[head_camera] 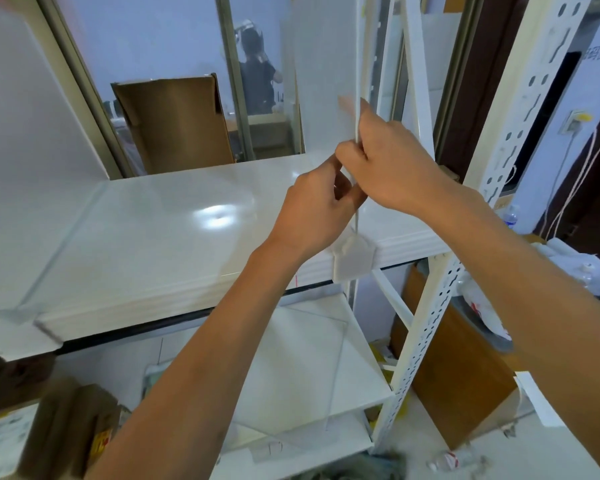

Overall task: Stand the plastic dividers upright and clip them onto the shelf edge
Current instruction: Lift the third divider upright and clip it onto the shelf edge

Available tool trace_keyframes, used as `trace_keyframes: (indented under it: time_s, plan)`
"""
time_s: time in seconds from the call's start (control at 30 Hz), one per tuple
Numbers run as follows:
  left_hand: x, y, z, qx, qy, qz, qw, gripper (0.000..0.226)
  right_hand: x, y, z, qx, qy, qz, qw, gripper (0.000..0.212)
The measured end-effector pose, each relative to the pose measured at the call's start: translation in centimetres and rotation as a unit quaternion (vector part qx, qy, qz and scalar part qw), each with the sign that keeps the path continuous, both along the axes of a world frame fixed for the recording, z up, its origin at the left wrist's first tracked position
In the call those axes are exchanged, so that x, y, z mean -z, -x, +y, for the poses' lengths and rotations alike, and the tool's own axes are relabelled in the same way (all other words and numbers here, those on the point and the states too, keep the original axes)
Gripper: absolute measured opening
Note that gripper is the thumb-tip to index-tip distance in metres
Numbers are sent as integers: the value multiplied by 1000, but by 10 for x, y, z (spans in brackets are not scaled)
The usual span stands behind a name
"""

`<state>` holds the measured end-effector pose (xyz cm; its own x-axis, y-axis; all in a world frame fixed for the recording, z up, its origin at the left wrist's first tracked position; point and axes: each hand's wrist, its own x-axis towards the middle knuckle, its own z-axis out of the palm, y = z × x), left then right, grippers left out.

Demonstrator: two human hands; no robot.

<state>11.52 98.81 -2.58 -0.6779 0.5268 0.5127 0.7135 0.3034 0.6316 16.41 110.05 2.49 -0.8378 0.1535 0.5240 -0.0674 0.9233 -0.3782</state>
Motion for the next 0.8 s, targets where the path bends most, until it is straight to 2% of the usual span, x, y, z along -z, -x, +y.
trace_keyframes:
  time_s: [0.8]
  plan:
    - [1, -1, 0, -8, 0, 18, 1000, 26, 1, 1, 1, 14, -3, 16, 1000, 56]
